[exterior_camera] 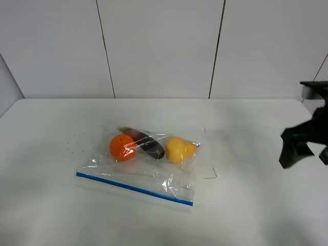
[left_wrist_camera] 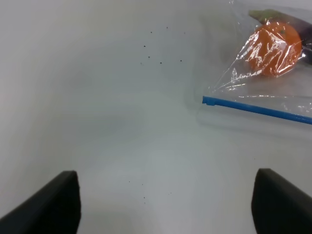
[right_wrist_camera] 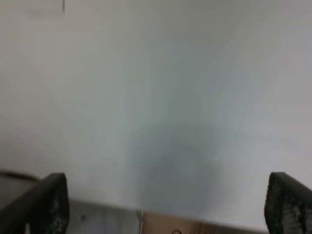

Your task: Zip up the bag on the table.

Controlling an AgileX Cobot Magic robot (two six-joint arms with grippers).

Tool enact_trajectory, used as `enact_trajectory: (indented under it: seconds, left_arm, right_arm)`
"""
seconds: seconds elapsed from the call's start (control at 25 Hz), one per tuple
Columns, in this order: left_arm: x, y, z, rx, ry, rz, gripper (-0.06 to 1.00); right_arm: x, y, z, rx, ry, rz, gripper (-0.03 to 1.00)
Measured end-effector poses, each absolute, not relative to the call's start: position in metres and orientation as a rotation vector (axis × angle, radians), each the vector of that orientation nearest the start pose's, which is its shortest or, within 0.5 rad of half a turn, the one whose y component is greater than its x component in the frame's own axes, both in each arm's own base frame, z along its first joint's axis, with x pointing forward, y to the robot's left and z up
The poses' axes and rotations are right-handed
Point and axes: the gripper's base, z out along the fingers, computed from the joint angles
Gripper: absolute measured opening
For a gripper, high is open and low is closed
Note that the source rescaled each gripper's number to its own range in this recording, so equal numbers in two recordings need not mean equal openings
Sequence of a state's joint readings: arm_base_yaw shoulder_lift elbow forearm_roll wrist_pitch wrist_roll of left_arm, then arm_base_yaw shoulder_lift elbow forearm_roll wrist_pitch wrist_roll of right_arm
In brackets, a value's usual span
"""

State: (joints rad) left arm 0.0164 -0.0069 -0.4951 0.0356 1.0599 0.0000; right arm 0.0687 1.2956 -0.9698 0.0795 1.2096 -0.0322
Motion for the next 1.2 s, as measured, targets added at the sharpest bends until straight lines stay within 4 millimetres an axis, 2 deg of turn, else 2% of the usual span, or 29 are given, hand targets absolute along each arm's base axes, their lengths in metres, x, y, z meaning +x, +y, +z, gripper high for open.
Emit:
enact_trajectory:
  seconds: [0.08,0.24,0.56,0.76,1.2]
  left_arm:
    - [-0.005,0.003,0.276,-0.018,2.041,0.053,0.92]
    - [-0.005,0.003,0.276,-0.018,2.041,0.053,0.92]
    - [-0.005,0.003,0.276,-0.018,2.041,0.053,0.92]
    - [-0.005,0.003,0.276,-0.018,2.041,0.053,0.92]
    - [-0.005,0.003,0.276,-0.018,2.041,0.053,0.92]
  right_arm:
    - [0.187,0.019,0.272,-0.13,3.001,0.099,0.89]
    - [0.14,0.015,0.266,-0.129,2.851,0.088,0.89]
    - [0.074,0.008,0.262,-0.124,2.521,0.067,0.89]
    - [0.054,0.005,0.268,-0.125,2.392,0.041,0.89]
    - [0.045,0.002,0.271,-0.045,2.33,0.009,0.89]
